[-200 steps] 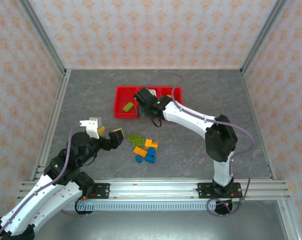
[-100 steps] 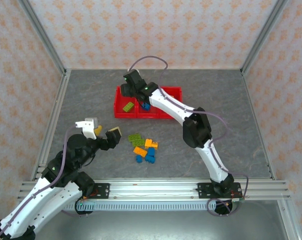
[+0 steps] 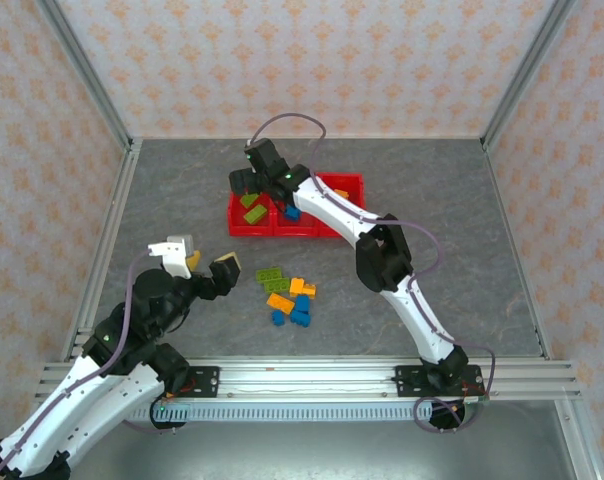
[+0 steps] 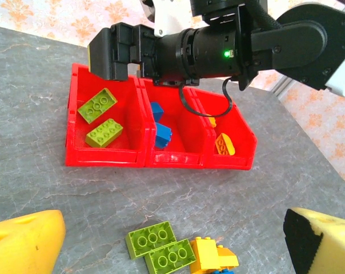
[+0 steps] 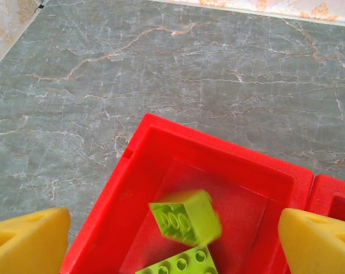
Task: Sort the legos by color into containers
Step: Place the lego in the container.
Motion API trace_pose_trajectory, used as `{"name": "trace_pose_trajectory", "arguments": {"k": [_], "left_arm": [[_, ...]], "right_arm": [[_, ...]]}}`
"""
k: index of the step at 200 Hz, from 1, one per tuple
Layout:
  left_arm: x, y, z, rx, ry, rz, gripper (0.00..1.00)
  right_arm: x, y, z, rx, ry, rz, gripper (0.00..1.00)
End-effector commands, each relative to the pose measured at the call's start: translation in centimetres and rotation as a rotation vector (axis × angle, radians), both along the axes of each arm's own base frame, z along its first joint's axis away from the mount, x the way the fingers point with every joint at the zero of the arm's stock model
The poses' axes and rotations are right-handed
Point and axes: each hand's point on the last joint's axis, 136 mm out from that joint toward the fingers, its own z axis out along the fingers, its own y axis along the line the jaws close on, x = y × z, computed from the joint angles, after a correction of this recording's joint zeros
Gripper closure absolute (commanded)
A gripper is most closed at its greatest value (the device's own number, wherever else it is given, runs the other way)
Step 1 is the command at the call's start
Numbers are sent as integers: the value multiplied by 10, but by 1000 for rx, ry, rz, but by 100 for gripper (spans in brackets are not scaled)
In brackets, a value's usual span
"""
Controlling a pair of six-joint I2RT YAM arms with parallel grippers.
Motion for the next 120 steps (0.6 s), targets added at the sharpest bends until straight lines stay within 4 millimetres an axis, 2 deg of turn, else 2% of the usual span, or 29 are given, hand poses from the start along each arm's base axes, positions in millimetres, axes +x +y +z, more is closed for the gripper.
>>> {"name": "trace_pose_trajectory", "arguments": {"k": [1, 35, 72, 98, 120], "left_arm": [[1, 2, -4, 14, 18, 16, 1], [2, 1, -6, 20, 27, 15, 1], [2, -2, -6, 18, 31, 1, 1], [2, -3, -7, 19, 30, -7, 1], [1, -5, -6, 13, 27, -17, 1]], "right_arm": [[-5, -5, 53, 42, -52, 5, 5], [-20, -20, 87, 56, -39, -21, 1], [-48, -48, 103, 41, 26, -58, 0], [-76, -73, 98, 30, 81, -75, 0], [-103, -88, 81, 33, 160, -97, 0]]}}
